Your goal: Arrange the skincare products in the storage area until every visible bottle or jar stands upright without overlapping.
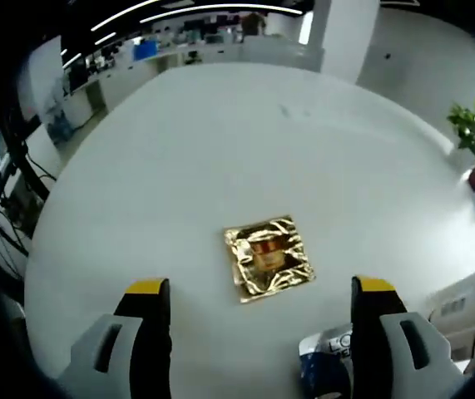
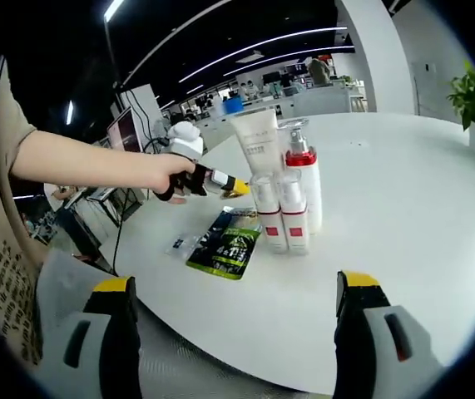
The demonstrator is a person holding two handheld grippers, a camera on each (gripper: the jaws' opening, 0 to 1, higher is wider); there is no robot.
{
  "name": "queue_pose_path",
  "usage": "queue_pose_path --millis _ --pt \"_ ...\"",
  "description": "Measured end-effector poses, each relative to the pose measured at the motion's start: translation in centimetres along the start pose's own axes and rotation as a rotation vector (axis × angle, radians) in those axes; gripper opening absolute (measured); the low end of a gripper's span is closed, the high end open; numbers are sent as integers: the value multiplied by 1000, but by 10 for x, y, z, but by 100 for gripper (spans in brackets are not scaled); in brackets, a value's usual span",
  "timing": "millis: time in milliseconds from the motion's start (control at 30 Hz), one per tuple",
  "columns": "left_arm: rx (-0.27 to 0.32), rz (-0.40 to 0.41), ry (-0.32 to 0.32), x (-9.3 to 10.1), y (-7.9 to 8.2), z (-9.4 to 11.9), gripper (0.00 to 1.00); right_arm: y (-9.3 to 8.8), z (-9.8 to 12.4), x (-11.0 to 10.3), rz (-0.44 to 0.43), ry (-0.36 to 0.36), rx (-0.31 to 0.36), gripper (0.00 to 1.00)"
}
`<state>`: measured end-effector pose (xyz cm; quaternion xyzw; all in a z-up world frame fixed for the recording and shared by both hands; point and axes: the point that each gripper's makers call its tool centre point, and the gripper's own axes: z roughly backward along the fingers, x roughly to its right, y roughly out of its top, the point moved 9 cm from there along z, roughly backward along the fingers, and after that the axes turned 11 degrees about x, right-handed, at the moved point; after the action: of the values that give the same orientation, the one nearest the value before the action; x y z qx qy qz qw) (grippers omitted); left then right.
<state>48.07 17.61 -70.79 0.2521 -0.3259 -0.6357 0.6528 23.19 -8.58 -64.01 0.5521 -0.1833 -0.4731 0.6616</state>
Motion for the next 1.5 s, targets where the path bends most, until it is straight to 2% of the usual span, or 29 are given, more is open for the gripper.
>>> queue_pose_path --millis 233,500,633,767,1000,1033,1067,1100,1167,1333,1500 --pt "17 -13 12 0 5 -8 75 0 0 1 -6 -9 1 100" --pt "20 -37 40 8 3 -5 70 -1 0 3 -11 -14 -5 100" --pt "25 -76 60 8 1 -4 66 -1 0 3 -15 -17 -4 100" --pt "41 -68 66 9 2 -3 63 -1 0 3 -18 -19 -6 99" --pt "66 -75 54 10 2 -4 50 -1 0 4 -18 -24 -4 98" --pt "76 -80 50 8 3 -3 35 -1 0 4 -16 -26 -6 98" --pt "83 -72 36 8 5 -1 36 -1 1 4 -14 -27 -6 98" --pt "89 -21 36 9 4 -2 35 -1 1 4 -14 -28 -4 98" --pt "81 -57 35 6 5 -3 35 -1 1 4 -16 -32 -1 98" --pt "77 -40 27 3 7 -2 34 -1 1 4 -10 -30 -4 99" --pt "90 -77 20 1 9 1 32 0 1 4 -7 -32 -2 99"
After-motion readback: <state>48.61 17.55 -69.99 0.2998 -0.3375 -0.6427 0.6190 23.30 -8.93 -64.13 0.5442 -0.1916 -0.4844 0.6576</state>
